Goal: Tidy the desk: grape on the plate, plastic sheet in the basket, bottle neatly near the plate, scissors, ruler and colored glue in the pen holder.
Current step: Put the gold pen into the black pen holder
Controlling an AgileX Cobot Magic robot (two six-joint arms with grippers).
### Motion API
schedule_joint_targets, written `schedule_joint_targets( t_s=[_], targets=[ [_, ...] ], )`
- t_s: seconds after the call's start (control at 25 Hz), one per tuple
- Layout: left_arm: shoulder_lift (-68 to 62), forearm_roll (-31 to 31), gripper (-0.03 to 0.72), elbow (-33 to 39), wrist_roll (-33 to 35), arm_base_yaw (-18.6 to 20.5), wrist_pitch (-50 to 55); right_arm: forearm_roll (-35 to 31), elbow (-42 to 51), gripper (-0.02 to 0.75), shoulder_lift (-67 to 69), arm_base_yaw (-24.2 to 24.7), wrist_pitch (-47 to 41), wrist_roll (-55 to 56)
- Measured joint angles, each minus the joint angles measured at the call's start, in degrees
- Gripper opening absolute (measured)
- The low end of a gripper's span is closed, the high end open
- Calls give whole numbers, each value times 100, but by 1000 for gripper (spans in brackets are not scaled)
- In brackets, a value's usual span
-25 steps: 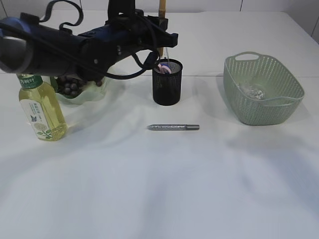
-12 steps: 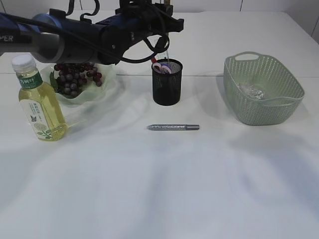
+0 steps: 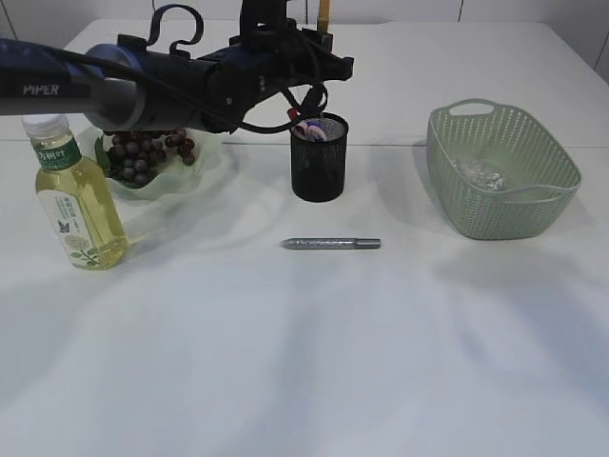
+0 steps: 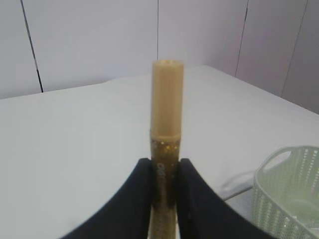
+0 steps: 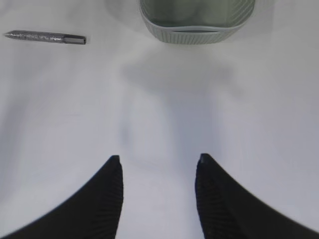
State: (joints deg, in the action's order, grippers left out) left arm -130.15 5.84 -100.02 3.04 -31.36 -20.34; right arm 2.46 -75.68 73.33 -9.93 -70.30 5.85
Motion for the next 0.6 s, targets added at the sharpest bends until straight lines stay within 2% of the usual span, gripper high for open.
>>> schedule_joint_targets(
  t_s=[0.6],
  targets=[
    [-288, 0, 111, -171, -24, 0, -138, 4, 0, 384, 2, 0, 62, 0]
  ],
)
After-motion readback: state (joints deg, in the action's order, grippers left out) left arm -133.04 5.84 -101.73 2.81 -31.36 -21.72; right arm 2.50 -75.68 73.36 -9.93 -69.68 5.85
